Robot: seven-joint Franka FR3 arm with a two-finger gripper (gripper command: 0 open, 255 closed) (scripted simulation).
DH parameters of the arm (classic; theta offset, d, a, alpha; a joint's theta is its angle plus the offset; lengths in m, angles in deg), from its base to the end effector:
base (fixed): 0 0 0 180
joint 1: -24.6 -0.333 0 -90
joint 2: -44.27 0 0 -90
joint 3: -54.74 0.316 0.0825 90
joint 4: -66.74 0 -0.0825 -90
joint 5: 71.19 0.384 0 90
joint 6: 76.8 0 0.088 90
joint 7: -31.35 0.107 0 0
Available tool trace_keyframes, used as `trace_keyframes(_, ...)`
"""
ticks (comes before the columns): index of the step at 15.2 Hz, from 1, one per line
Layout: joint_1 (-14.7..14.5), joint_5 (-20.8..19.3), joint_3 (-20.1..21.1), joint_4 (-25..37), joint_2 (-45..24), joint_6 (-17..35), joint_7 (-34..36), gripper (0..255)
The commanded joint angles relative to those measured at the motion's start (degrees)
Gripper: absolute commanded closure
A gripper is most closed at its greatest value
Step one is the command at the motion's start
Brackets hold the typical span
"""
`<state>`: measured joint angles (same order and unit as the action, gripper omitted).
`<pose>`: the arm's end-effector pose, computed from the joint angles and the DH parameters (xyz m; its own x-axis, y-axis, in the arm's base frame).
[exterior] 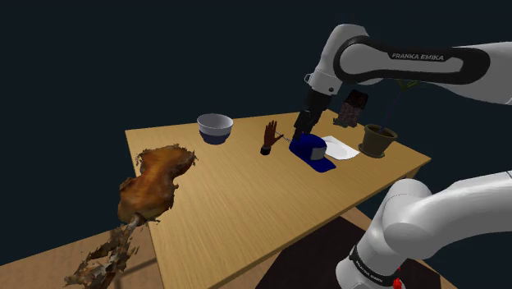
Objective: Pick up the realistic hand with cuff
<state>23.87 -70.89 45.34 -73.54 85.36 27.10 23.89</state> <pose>0.3400 -0.0604 0.5426 0.9960 0.0091 0.0888 0.0182 -0.9946 -0.1018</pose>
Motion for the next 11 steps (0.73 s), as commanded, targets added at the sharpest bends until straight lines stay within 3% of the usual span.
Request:
trace_keyframes(1,0.17,-1.9,-2.76,-0.36,-1.62,2.61,-5.19,0)
trace_keyframes(6,-0.4,-4.94,-9.2,0.24,-7.79,9.96,-16.87,0)
trace_keyframes(11,-2.15,-5.3,-15.77,3.44,-16.22,17.12,-29.04,0)
